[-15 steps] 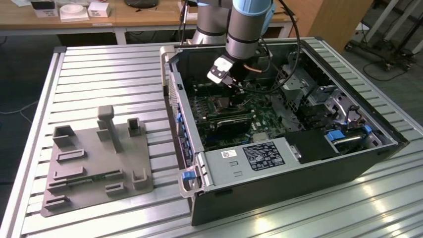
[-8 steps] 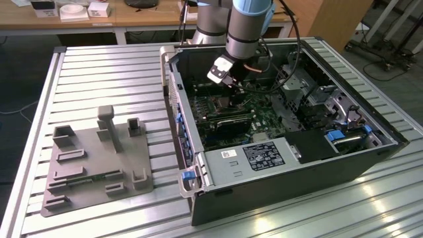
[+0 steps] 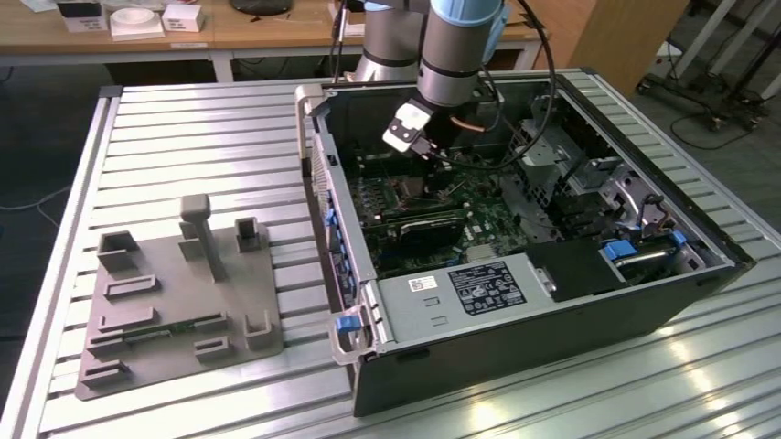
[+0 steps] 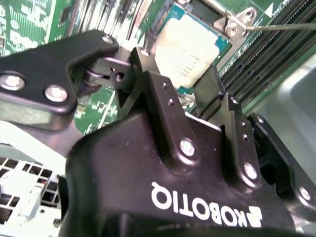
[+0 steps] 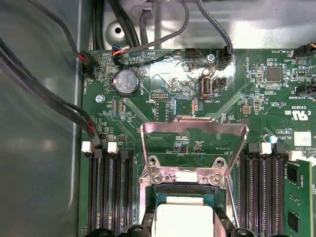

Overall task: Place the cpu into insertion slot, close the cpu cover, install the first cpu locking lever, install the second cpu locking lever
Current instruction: 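Place the cpu into insertion slot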

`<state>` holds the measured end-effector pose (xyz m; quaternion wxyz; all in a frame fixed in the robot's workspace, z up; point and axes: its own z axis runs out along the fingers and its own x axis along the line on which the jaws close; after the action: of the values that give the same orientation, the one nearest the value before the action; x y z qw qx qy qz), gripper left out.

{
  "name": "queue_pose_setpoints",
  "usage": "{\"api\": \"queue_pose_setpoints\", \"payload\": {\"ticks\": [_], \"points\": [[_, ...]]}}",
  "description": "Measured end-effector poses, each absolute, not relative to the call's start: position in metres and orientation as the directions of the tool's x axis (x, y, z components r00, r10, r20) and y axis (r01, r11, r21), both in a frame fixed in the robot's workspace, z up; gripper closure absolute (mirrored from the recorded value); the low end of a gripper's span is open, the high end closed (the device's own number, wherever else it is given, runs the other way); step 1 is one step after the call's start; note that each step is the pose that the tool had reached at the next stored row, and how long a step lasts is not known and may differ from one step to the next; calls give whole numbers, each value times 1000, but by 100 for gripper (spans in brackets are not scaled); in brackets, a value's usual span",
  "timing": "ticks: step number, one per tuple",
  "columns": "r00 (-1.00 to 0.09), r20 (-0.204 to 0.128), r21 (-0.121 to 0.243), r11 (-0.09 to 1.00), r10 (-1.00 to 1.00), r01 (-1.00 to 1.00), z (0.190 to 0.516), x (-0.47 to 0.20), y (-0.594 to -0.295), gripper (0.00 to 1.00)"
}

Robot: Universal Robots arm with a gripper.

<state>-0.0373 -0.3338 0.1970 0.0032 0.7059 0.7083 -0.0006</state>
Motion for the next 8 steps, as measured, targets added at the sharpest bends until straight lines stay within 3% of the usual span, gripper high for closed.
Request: {"api": "queue_pose_setpoints", "payload": {"ticks": [8], "points": [[-3, -5, 9, 3, 1000, 1000, 197, -37, -334, 46]]}}
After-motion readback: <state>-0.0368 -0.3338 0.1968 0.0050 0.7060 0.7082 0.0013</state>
